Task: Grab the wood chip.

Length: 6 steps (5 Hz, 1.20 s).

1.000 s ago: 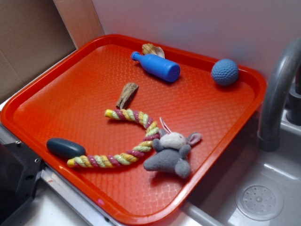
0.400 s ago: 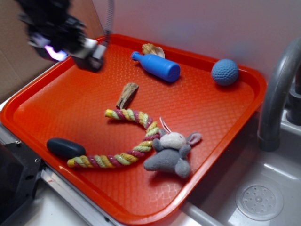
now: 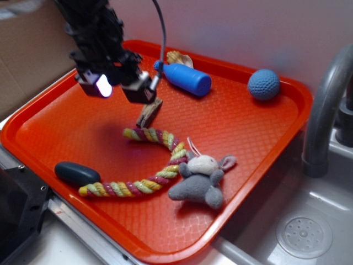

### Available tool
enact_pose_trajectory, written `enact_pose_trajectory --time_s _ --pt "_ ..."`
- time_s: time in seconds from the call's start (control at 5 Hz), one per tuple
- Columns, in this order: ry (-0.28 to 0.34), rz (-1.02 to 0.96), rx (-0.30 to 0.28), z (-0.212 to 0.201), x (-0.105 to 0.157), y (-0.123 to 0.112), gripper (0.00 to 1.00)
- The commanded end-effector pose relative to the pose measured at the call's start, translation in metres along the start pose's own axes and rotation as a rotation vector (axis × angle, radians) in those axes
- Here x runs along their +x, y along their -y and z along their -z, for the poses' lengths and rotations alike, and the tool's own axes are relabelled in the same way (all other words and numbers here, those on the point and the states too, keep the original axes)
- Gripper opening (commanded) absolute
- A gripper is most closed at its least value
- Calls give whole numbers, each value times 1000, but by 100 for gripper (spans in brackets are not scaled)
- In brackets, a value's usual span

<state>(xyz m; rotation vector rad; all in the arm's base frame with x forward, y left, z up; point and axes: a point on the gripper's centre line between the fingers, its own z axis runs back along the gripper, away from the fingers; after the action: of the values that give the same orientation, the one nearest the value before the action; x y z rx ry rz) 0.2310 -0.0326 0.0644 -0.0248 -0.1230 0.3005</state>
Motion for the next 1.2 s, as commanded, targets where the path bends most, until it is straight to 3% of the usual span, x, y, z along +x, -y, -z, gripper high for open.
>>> enact_pose_trajectory --time_s 0.0,0.2,0.4,0.8,1.0 --pt "14 -35 4 34 17 2 100" --pt "-6 -15 4 40 17 6 100" --pt "-16 -53 -6 39 17 3 0" --pt "-27 -41 33 44 16 8 0" --pt "-30 -36 17 42 16 7 0"
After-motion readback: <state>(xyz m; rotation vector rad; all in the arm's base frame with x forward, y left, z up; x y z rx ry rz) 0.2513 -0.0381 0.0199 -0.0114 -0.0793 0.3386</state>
